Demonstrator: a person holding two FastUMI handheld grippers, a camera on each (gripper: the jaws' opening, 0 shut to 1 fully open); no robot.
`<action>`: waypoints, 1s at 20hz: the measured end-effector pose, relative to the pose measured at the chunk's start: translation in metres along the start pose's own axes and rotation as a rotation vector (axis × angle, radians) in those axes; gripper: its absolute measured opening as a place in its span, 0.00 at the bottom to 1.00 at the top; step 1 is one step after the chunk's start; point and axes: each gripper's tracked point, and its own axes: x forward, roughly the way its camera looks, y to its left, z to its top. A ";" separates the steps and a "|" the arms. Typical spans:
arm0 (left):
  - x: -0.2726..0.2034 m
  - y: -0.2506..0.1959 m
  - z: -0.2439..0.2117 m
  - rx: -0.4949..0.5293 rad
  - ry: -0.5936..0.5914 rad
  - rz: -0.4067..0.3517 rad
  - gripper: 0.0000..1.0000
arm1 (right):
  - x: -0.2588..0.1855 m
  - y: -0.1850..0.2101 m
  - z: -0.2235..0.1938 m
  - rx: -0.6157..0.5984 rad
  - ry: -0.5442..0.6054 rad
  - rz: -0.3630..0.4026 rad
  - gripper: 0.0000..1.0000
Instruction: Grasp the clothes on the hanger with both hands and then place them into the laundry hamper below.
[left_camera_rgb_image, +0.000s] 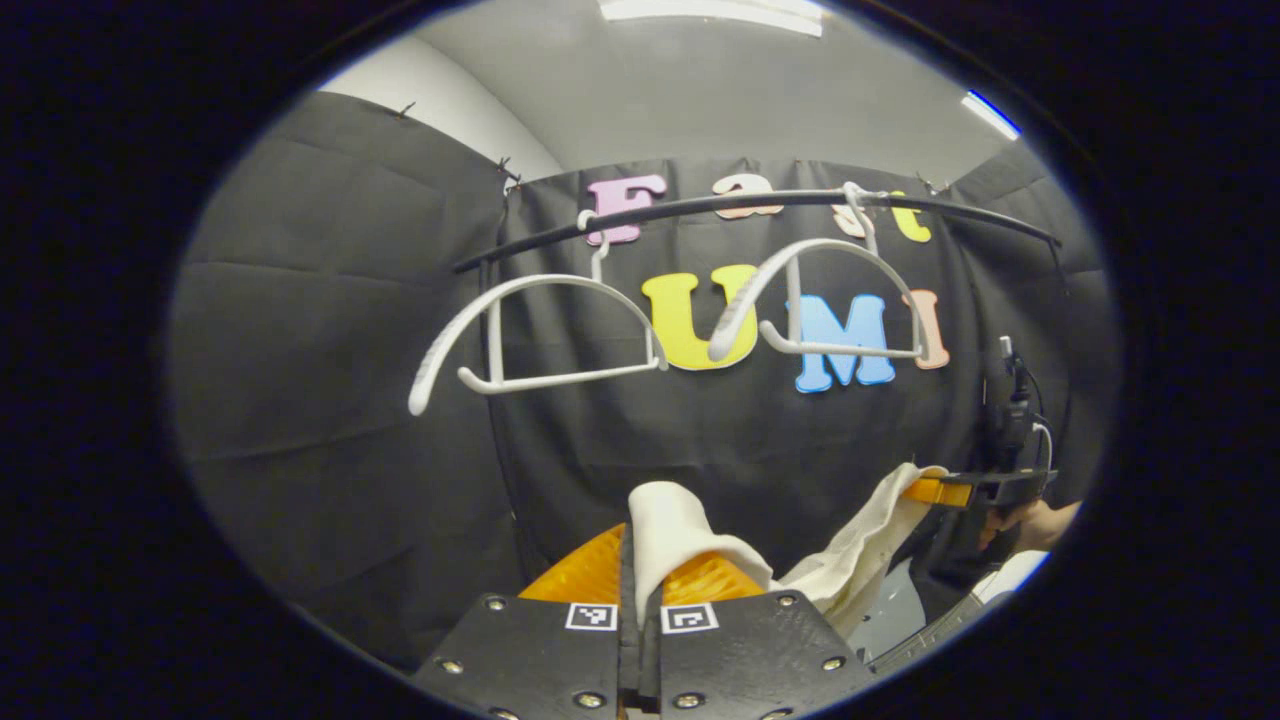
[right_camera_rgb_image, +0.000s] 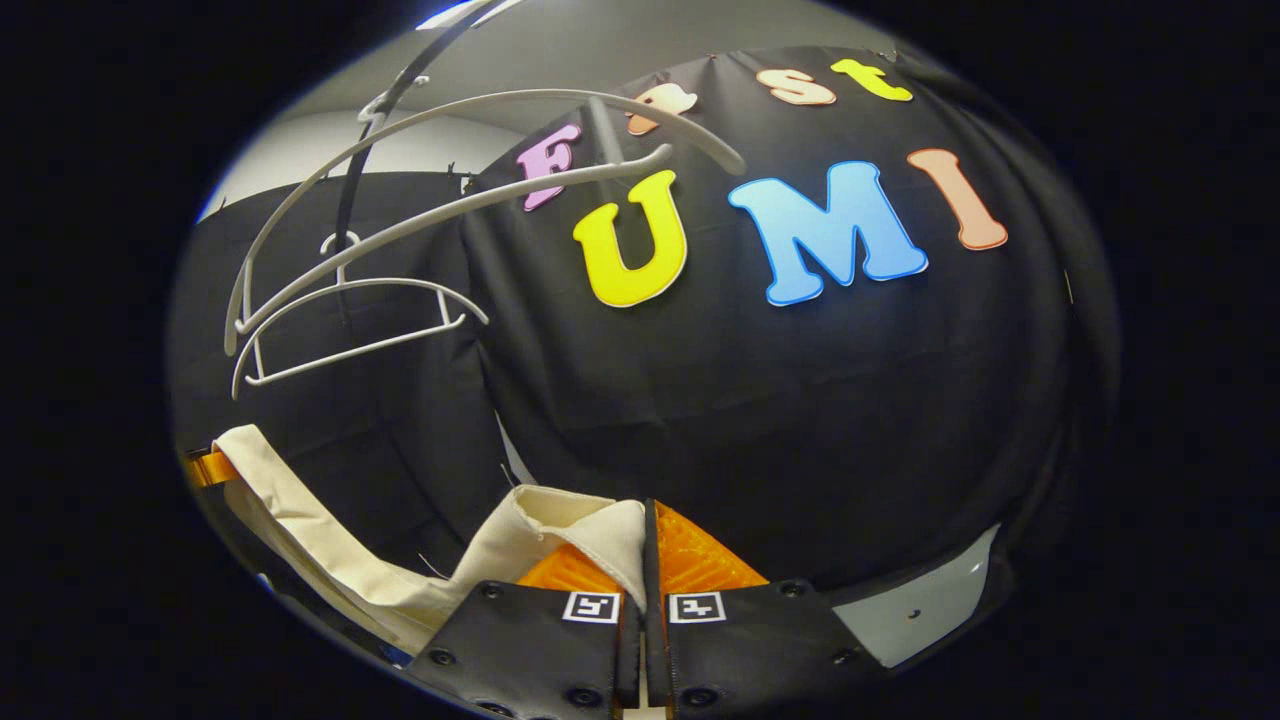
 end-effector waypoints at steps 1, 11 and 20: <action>-0.002 -0.007 -0.004 -0.007 0.006 -0.019 0.00 | -0.007 0.014 0.001 -0.010 0.002 0.017 0.04; -0.023 -0.022 0.009 -0.100 -0.015 -0.139 0.00 | -0.074 0.165 0.030 -0.118 -0.052 0.257 0.04; -0.075 -0.016 0.053 -0.028 -0.131 -0.170 0.00 | -0.109 0.282 0.061 -0.138 -0.111 0.445 0.01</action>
